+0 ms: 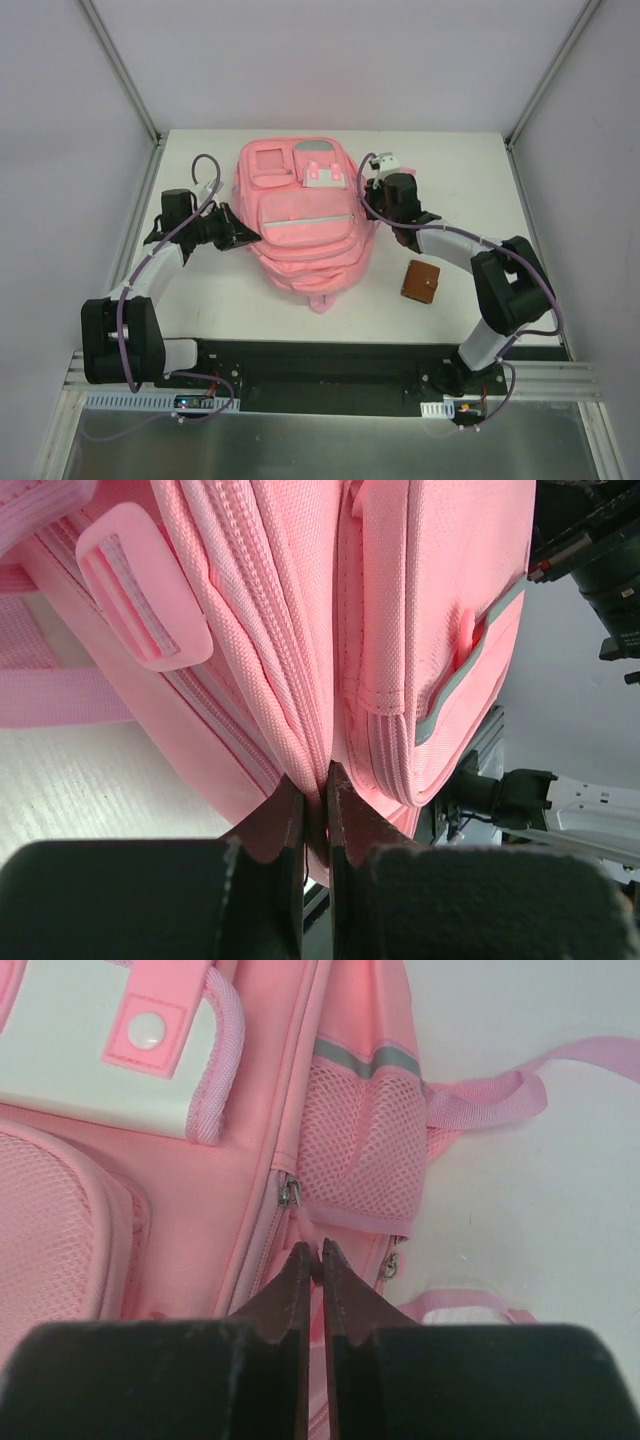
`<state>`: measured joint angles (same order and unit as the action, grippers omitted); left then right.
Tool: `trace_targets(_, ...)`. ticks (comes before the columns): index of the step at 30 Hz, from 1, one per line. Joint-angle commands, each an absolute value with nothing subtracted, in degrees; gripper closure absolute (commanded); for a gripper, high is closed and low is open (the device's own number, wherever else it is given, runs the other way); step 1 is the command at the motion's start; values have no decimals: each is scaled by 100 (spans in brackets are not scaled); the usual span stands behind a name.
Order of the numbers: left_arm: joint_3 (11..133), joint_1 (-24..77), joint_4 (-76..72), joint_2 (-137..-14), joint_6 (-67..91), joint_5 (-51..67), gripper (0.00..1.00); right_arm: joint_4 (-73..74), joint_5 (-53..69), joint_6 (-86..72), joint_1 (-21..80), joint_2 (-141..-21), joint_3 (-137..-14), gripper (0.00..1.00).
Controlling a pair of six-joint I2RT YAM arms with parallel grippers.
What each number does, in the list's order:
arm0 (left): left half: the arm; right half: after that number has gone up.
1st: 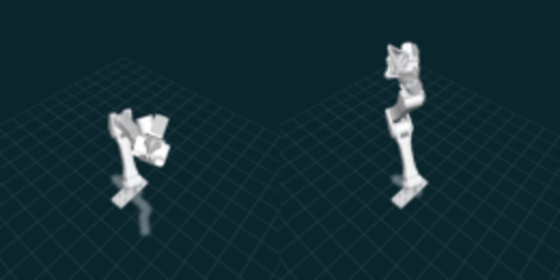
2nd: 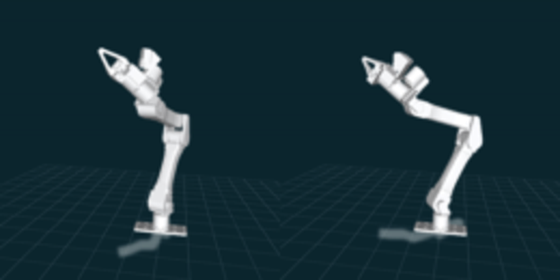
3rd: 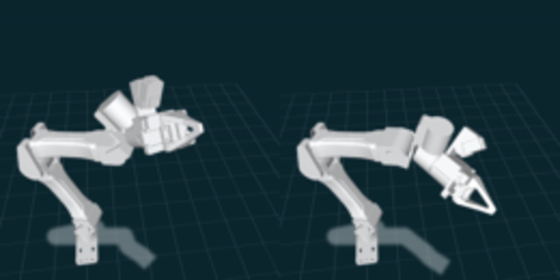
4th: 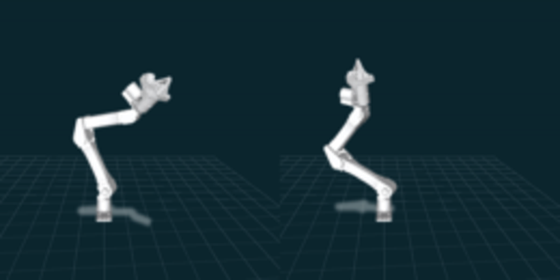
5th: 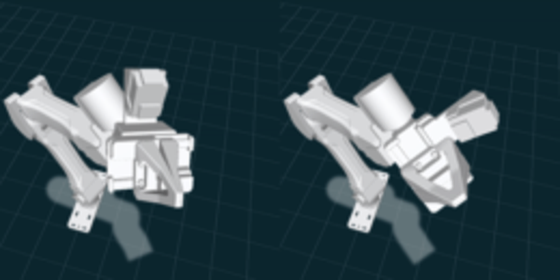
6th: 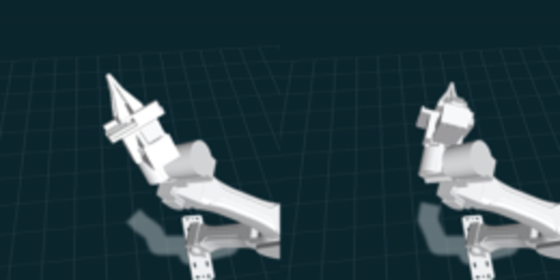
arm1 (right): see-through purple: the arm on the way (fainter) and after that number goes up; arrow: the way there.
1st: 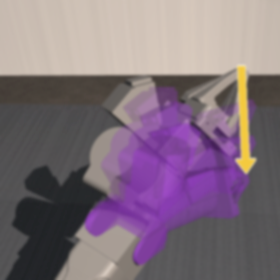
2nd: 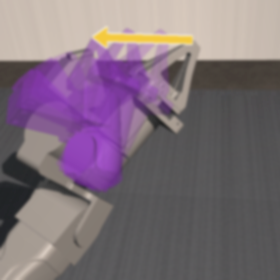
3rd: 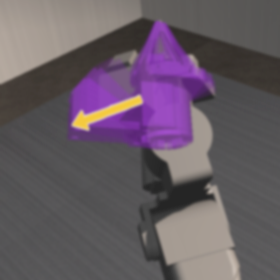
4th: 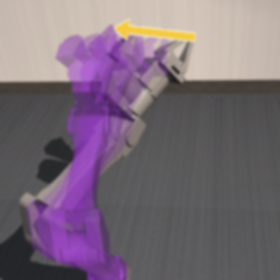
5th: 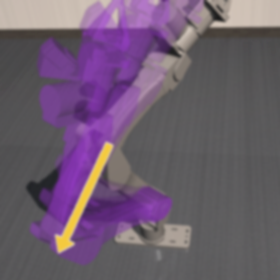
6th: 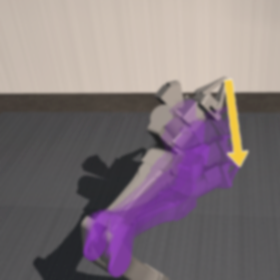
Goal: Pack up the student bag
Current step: Zip the student bag at the center of the board, then unzip the student bag at the center of the board.
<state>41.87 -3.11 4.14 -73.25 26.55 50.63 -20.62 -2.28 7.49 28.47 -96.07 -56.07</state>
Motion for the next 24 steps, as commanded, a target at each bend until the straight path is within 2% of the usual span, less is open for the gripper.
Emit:
trace_targets(1,4122,-360,1019,-7137,2216,5441,100,-2426,-520,475,2593,-9248,-5477,77)
trace_targets(3,4113,-360,1072,-7128,2180,5240,100,-2321,-405,326,2497,-8853,-5301,76)
trace_targets(7,4219,-360,1169,-7102,2188,4810,100,-1856,-53,-480,2347,-8220,-5072,60)
trace_targets(11,4525,-378,1467,-7197,1978,4492,100,-1844,1105,-1194,2364,-7954,-5054,57)
trace_targets(16,4930,-431,1845,-7523,1697,4298,100,-2223,2862,-1283,2373,-8402,-5185,55)
trace_targets(24,5686,-431,2276,-8050,1292,3840,100,-2627,3349,-2433,2399,-8938,-5274,55)
